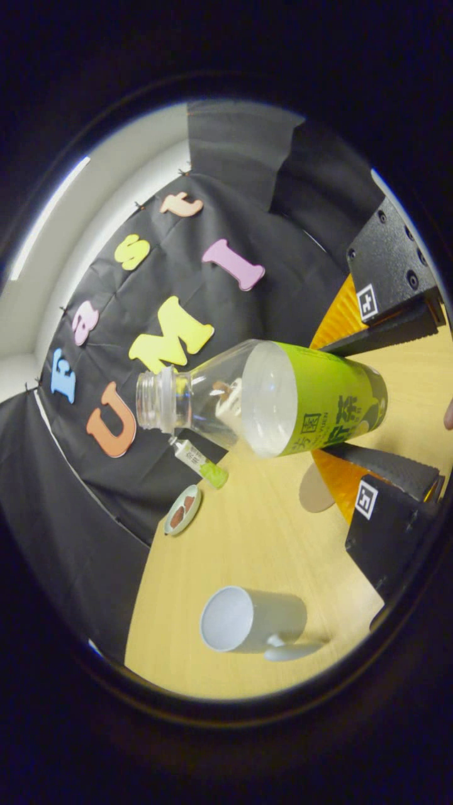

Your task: Take the bottle from table, then pour the juice into the cup, finally place the bottle on the coaster

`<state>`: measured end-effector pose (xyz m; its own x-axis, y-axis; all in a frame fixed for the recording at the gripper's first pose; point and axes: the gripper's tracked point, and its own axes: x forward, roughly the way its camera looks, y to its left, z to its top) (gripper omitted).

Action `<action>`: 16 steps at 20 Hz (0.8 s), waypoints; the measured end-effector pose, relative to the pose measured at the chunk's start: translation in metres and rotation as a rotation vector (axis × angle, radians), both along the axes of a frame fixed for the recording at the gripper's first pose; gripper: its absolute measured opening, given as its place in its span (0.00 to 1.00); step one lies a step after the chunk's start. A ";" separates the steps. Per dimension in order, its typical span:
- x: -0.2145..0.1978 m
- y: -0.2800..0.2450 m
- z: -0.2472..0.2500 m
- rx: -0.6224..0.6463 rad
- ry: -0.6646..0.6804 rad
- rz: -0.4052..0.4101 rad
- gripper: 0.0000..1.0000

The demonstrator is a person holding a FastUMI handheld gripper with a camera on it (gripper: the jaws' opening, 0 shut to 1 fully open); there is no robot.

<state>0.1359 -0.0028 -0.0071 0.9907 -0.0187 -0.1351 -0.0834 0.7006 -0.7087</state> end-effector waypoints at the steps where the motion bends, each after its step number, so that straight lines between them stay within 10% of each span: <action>1: 0.001 0.003 0.000 -0.054 -0.011 0.003 0.77; 16: 0.012 0.043 0.031 -0.547 -0.190 0.055 0.76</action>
